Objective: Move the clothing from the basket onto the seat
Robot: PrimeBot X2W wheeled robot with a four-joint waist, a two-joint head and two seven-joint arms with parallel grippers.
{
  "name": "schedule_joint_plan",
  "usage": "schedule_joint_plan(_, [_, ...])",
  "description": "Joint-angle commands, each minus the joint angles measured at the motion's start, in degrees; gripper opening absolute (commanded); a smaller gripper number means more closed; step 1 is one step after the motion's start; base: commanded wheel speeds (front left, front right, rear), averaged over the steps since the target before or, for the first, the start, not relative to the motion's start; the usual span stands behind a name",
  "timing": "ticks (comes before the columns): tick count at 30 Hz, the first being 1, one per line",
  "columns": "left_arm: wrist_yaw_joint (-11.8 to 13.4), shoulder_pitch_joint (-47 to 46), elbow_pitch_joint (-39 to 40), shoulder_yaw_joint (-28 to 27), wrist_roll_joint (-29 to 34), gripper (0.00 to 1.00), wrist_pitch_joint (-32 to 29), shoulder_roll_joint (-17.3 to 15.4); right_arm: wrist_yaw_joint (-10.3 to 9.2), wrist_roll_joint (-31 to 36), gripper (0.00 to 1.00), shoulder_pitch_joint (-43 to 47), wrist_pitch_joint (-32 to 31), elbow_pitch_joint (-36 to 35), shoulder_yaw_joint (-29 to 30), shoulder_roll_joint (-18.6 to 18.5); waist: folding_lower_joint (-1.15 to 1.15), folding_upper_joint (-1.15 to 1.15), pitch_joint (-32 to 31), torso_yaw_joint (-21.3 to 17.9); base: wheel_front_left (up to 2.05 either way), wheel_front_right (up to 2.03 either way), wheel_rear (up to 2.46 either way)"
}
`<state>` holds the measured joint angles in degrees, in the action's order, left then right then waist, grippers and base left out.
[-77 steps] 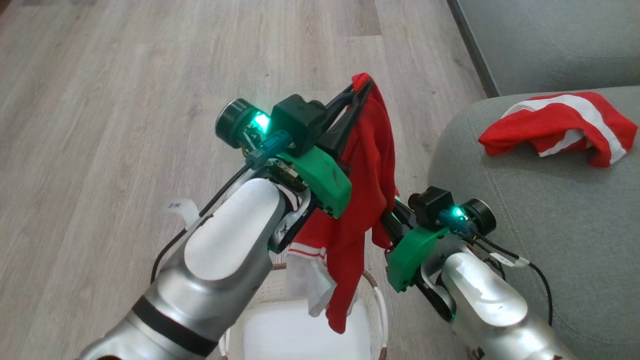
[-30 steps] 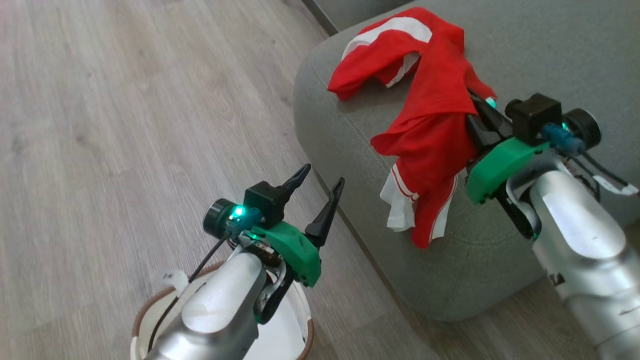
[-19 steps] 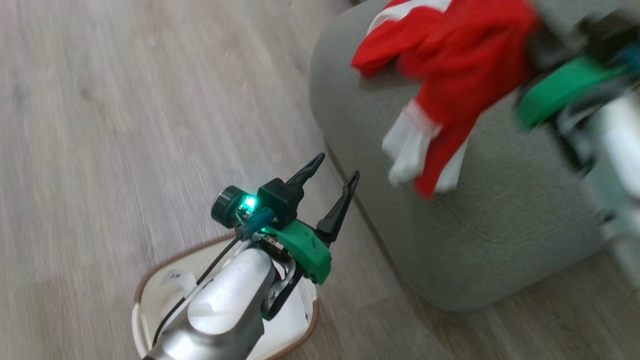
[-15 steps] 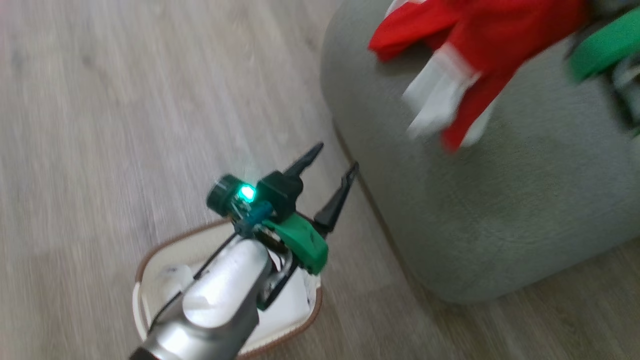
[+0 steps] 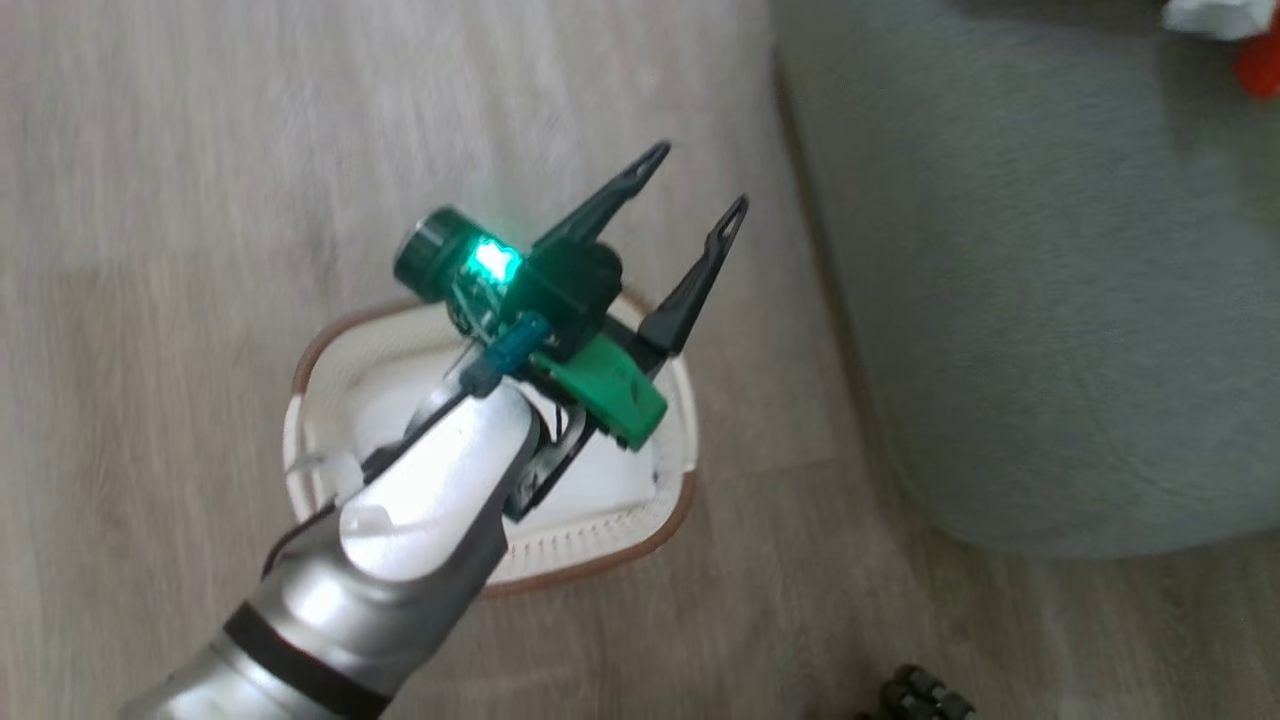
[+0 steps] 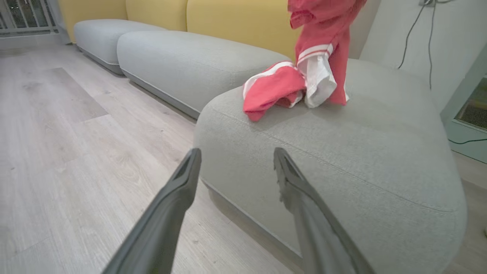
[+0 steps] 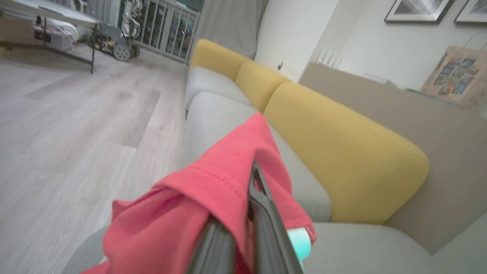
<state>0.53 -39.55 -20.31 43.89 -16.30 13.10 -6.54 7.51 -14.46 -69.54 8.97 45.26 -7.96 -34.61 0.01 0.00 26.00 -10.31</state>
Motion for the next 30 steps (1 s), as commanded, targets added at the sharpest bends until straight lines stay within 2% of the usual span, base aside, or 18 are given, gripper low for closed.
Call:
schedule_joint_plan(1, [0.2, -2.5, 2.5, -1.3, 0.5, 1.00, -0.3, -0.9, -0.02, 1.5, 0.00, -0.6, -0.3, 0.7, 1.4, -0.7, -0.01, 0.00, 5.2, 5.0, 0.00, 0.00, 0.00])
schedule_joint_plan(10, [0.6, -4.1, 4.1, -0.9, 1.1, 1.00, -0.7, -1.3, -0.02, 9.8, 0.00, -0.1, 3.0, 12.7, 7.9, 5.2, -0.01, 0.00, 10.1, 8.8, 0.00, 0.00, 0.00])
schedule_joint_plan(15, [0.8, -4.1, 3.7, -0.8, 0.8, 1.00, -0.3, -1.3, -0.02, 13.3, 0.00, -0.4, 4.0, 17.3, 11.9, 6.1, -0.01, 0.00, 10.4, 9.1, 0.00, 0.00, 0.00])
schedule_joint_plan(16, [0.9, -4.1, 3.6, -0.9, 0.7, 1.00, -0.2, -1.2, -0.02, 13.9, 0.10, -0.4, 4.3, 17.9, 12.6, 6.4, -0.01, 0.00, 10.3, 9.1, 0.00, 0.00, 0.00])
schedule_joint_plan(17, [1.0, -4.1, 3.4, -0.9, 0.6, 1.00, -0.1, -1.1, -0.02, 14.4, 0.45, -0.4, 4.5, 18.3, 13.3, 6.7, -0.01, 0.00, 10.1, 8.9, 0.00, 0.00, 0.00])
schedule_joint_plan(19, [1.1, -3.9, 3.1, -0.9, 0.4, 1.00, 0.0, -1.0, -0.02, 15.6, 1.00, -0.1, 4.9, 19.0, 14.2, 7.0, -0.01, 0.00, 9.9, 8.5, 0.00, 0.00, 0.00])
schedule_joint_plan(24, [1.3, -3.6, 2.3, -1.0, -0.1, 1.00, 0.3, -1.0, -0.02, 17.1, 1.00, 1.0, 5.6, 19.0, 14.7, 7.7, -0.01, 0.00, 9.0, 7.7, 0.00, 0.00, 0.00])
schedule_joint_plan(30, [2.1, -2.3, 1.5, -2.2, -1.4, 1.00, 0.9, -1.3, -0.02, 15.4, 1.00, 5.1, 6.0, 15.6, 13.0, 9.3, -0.01, 0.00, 6.4, 5.8, 0.00, 0.00, 0.00])
